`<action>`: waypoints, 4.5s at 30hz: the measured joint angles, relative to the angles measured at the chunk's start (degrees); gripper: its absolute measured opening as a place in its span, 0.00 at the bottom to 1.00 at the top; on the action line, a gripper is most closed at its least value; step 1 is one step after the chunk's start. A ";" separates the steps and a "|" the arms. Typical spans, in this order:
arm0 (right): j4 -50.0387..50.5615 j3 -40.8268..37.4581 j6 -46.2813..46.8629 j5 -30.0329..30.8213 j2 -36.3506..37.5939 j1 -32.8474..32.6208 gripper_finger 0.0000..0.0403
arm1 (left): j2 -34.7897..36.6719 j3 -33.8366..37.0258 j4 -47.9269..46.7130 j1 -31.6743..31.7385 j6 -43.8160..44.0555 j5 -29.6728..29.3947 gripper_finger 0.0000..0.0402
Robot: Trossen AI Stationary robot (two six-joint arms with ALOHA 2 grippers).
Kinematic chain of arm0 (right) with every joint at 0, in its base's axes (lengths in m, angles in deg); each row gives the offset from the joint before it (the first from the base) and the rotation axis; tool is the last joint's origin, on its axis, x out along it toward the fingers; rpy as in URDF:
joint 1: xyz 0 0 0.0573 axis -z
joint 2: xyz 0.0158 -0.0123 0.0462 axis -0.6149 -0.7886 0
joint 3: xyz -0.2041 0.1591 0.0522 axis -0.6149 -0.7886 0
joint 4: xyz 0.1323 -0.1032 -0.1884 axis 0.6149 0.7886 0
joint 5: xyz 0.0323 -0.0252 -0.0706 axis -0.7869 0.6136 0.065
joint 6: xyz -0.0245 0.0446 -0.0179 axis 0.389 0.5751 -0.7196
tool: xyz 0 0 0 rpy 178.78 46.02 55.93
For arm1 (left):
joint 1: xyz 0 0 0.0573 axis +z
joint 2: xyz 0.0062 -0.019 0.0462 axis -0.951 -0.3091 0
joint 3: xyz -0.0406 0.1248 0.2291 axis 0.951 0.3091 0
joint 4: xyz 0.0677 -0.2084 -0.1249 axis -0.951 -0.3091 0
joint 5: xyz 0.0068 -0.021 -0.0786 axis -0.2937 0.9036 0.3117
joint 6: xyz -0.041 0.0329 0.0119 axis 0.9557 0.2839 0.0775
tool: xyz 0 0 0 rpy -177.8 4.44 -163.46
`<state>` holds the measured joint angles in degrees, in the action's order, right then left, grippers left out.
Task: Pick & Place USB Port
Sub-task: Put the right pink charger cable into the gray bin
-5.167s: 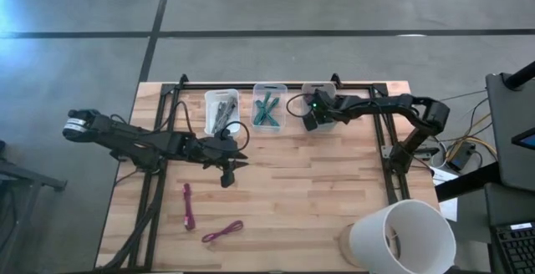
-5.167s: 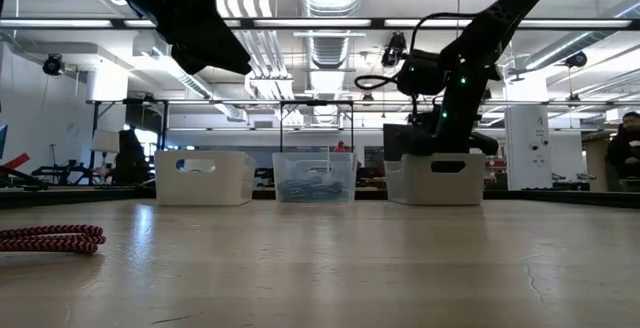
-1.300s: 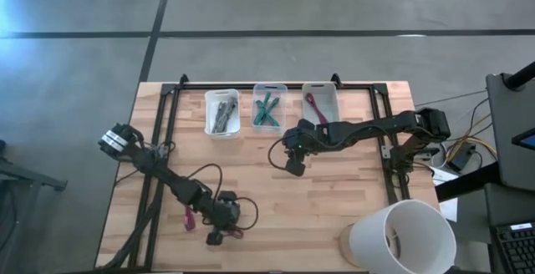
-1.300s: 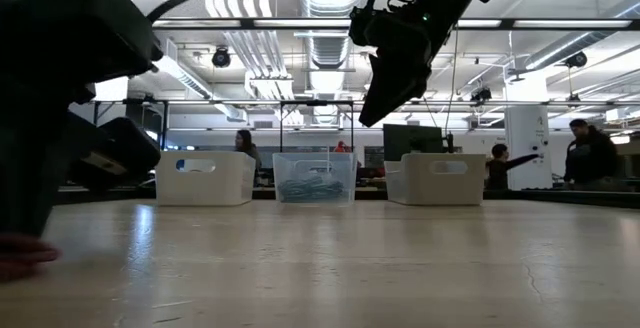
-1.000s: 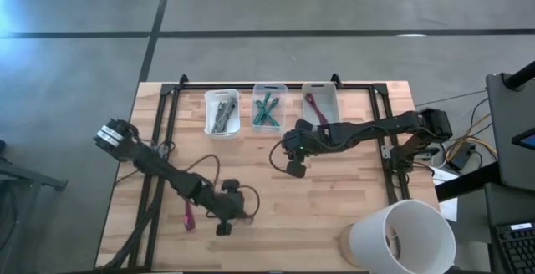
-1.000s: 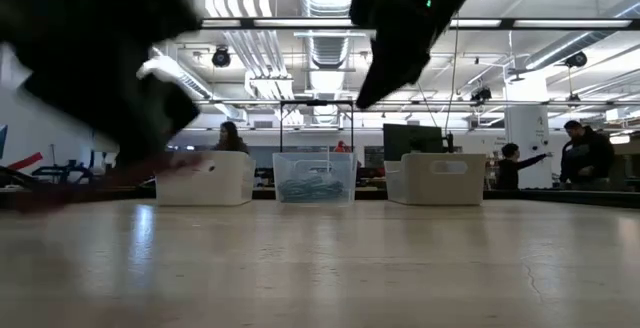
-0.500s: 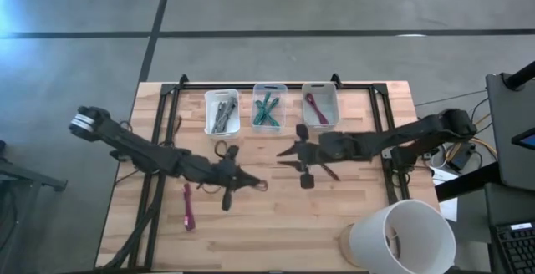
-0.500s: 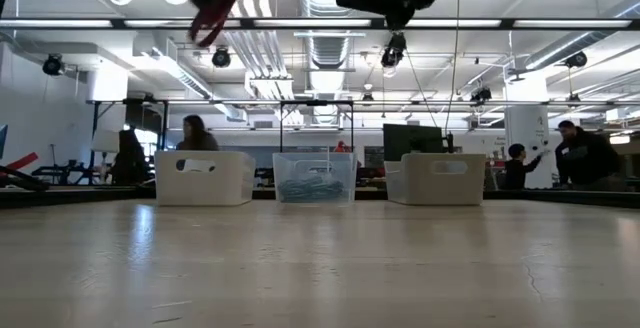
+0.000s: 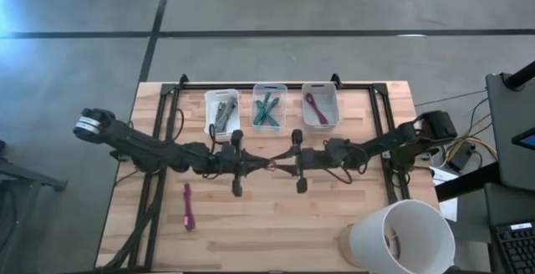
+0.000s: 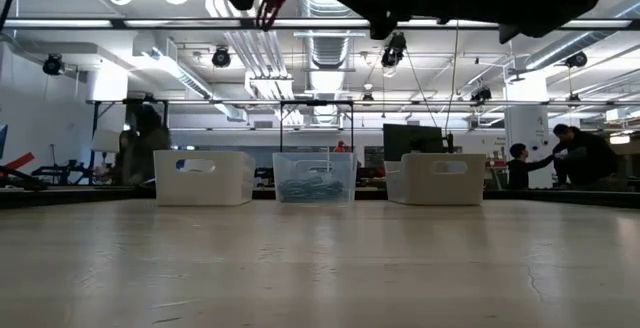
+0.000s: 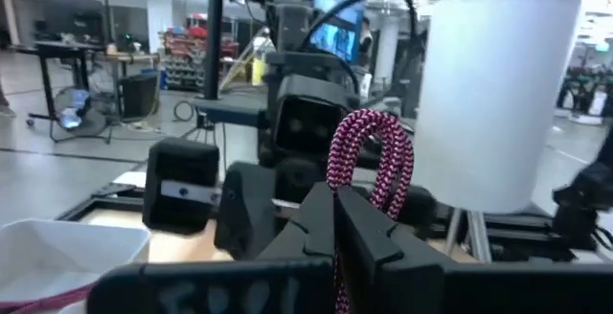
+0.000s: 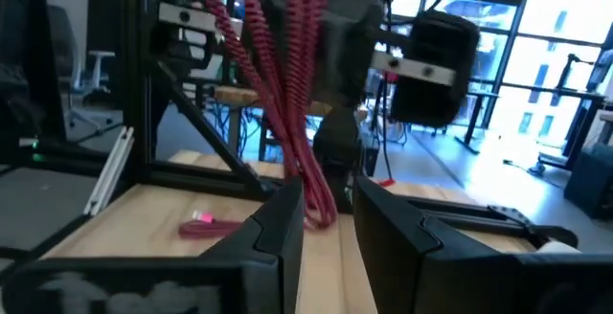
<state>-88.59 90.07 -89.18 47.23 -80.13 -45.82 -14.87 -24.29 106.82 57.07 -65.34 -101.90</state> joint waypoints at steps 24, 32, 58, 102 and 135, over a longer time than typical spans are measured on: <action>7.68 7.48 0.06 1.77 -2.34 0.02 0.38 | -1.96 -0.02 0.98 1.22 -1.09 0.15 0.00; 8.84 7.30 1.69 0.80 -2.34 0.00 0.41 | -1.96 -0.02 0.42 1.22 -1.06 1.01 0.00; 11.76 9.85 0.84 -1.91 -2.34 0.00 0.41 | -2.11 -0.02 0.22 1.32 -3.35 -1.11 0.00; 47.48 9.88 25.77 12.26 7.64 -1.10 0.05 | -1.87 0.09 -12.43 1.26 -3.03 -4.17 0.30; 79.48 9.86 37.17 7.82 9.27 38.11 0.05 | -1.83 0.09 -17.74 1.32 -0.96 -4.33 0.30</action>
<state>-9.11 99.93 -52.01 55.05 -70.86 -7.72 -16.69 -24.20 89.08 58.39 -66.31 -106.23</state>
